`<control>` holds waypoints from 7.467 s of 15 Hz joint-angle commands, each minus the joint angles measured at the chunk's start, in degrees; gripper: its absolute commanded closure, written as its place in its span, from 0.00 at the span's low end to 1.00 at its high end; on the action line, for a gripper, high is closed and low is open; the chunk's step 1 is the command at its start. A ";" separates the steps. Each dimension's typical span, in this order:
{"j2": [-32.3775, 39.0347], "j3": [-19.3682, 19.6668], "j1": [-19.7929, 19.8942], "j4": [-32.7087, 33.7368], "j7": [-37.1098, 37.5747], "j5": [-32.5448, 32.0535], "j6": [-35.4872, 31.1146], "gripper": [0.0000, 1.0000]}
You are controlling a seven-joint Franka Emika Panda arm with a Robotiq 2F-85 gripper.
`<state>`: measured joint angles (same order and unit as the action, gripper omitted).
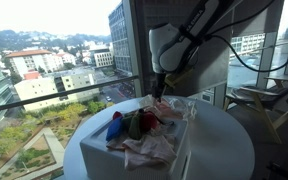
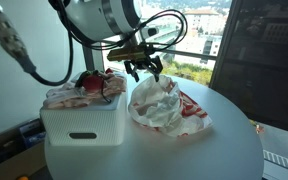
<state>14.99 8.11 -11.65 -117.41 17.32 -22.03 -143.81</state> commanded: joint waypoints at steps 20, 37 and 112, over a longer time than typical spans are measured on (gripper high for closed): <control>-15.75 -19.12 0.18 -18.05 -15.61 3.94 -4.34 0.00; -5.02 -15.88 -0.36 -10.76 -14.14 -3.74 -6.59 0.57; -13.95 -6.55 7.53 -14.69 -10.23 13.90 -11.21 0.00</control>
<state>11.76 3.18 -3.86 -123.42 7.15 -8.89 -153.43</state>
